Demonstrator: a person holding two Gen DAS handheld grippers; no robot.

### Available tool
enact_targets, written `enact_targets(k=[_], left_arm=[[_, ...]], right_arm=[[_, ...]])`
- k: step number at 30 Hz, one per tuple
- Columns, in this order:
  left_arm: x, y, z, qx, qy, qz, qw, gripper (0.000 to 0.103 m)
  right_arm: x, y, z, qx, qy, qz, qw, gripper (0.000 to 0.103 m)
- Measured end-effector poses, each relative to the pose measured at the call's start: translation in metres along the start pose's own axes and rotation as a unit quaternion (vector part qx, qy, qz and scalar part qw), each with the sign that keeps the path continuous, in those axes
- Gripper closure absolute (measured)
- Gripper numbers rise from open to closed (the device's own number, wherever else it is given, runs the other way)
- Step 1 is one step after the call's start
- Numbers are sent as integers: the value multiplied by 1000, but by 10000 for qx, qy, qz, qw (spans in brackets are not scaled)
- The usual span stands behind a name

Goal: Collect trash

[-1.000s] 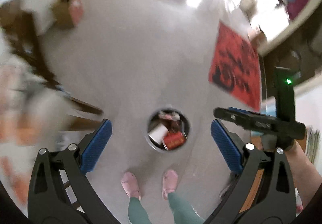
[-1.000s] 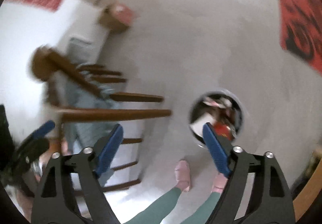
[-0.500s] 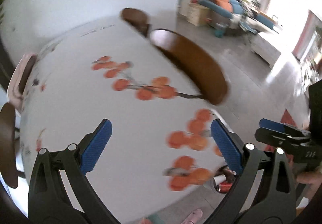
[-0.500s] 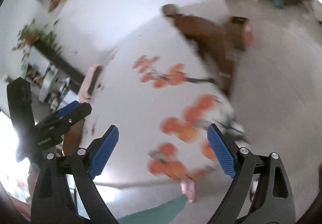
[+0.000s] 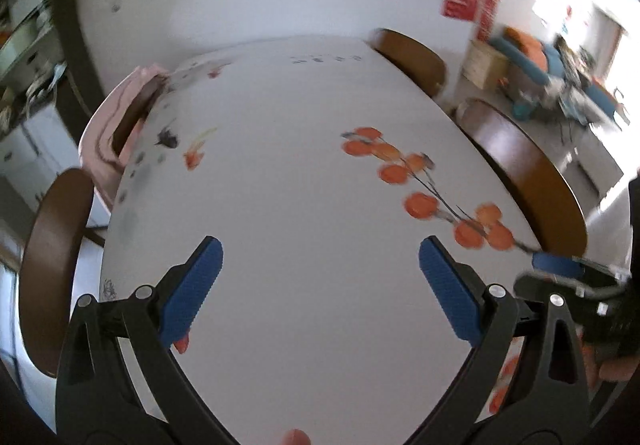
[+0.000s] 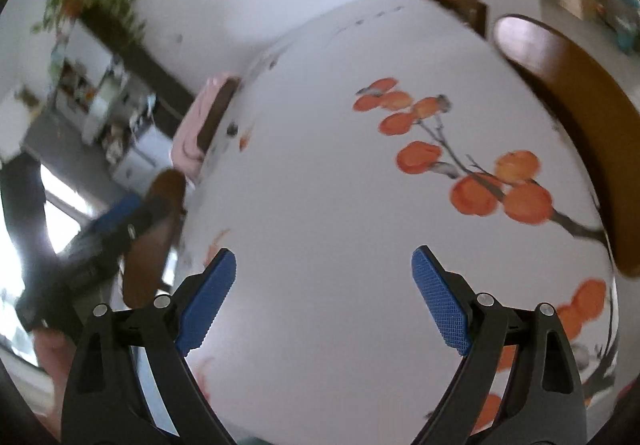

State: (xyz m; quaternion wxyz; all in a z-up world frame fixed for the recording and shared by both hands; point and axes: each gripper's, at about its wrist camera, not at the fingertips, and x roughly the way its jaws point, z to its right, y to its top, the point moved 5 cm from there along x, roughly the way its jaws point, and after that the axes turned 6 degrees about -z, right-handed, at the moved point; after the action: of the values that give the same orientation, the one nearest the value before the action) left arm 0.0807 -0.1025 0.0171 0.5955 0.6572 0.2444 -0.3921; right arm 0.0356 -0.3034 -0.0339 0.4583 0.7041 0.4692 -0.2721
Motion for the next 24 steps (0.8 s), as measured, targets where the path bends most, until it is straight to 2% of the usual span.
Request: enact_targets(k=[3,8,15,19,24], left_arm=[[6,4,-12,-89,501,98,9987,7],[6,9,-23,-165,698,203,9972,7],[14,8,-25,-522,508,33,9973,7],[20,3,-22,-501,475,-8,9976,7],[24,1,-13,-354,431,-95,9984,7]], right_arm=[[15,8,-6,-283,1,-226,9993,14],[26,22,-7,-463,93,-350,9983,14],[29,38,-4,-663,-55,-297,9973,14],[35,37,2,-745,-250,-313,9964,14],[36,34,7,-664,-273,-309,9969,14]])
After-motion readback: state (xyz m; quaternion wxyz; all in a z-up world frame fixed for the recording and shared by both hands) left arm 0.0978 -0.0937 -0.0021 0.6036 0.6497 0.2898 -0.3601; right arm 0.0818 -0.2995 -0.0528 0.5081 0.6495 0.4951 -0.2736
